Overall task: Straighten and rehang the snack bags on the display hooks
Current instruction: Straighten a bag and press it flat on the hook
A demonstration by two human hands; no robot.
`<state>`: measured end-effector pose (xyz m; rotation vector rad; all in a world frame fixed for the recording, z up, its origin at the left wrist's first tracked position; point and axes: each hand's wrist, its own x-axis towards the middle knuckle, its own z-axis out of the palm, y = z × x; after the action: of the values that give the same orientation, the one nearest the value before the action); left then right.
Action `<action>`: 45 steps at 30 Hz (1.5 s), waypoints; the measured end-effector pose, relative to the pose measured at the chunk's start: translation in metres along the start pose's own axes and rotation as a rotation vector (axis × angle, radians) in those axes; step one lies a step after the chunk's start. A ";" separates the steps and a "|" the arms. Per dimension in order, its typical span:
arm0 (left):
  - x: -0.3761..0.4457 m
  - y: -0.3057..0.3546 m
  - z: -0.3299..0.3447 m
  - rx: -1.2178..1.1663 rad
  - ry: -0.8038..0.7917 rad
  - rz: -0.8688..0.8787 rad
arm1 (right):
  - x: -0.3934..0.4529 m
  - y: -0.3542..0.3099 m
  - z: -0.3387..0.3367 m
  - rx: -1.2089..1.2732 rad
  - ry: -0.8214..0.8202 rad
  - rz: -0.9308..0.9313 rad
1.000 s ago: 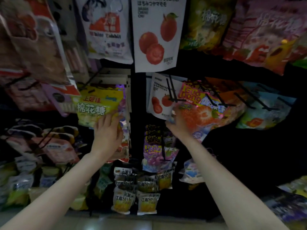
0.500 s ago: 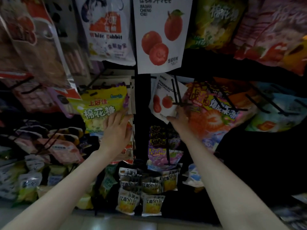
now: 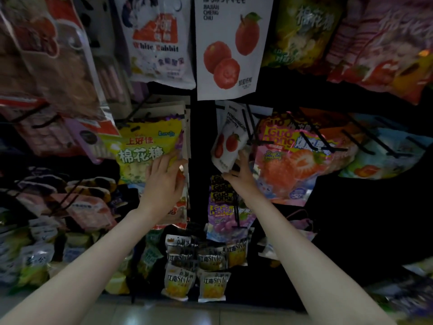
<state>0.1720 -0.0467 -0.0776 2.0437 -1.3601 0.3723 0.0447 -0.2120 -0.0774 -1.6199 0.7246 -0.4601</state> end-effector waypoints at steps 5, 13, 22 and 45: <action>-0.005 0.001 -0.015 -0.049 0.136 0.007 | -0.011 0.004 -0.004 0.017 0.011 0.015; -0.008 -0.039 -0.044 0.112 0.098 -0.253 | -0.016 -0.009 0.031 -0.130 -0.077 -0.050; 0.001 -0.056 -0.073 -0.407 0.027 -0.597 | 0.003 -0.069 0.104 -0.077 -0.178 -0.189; -0.034 -0.049 -0.110 -1.079 0.085 -0.851 | -0.007 -0.090 0.080 0.024 -0.374 -0.202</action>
<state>0.2137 0.0620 -0.0312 1.4151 -0.3377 -0.5429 0.1110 -0.1432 -0.0031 -1.7020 0.2757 -0.2949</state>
